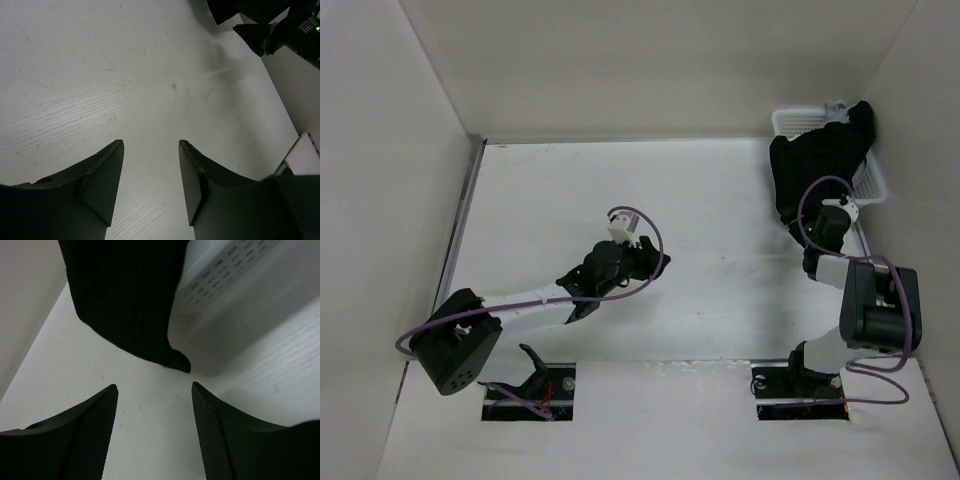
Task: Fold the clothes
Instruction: Grab the tank top from the pile
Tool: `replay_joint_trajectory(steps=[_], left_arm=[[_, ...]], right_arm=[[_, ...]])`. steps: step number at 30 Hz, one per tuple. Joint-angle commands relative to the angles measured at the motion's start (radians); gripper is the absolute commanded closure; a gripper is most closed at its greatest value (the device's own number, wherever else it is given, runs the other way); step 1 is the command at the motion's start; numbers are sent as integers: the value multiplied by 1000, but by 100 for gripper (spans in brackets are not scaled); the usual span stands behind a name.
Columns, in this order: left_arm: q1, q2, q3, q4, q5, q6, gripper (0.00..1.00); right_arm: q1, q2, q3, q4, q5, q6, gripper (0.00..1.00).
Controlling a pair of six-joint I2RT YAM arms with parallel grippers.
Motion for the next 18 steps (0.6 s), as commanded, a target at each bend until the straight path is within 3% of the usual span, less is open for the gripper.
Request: replay_joint_trajectory(steps=[1,10,18], left_arm=[[14,-13,-28,86,14,-8,52],[22,-4,-37,109,16,-8,52],[25,36,-35,140,16,-8,52]], right_arm=[[-4,111,73,229,-91,9,35],[-15,222,4,433,-68,3,37],[-48,216,18,360,-56,-56,37]])
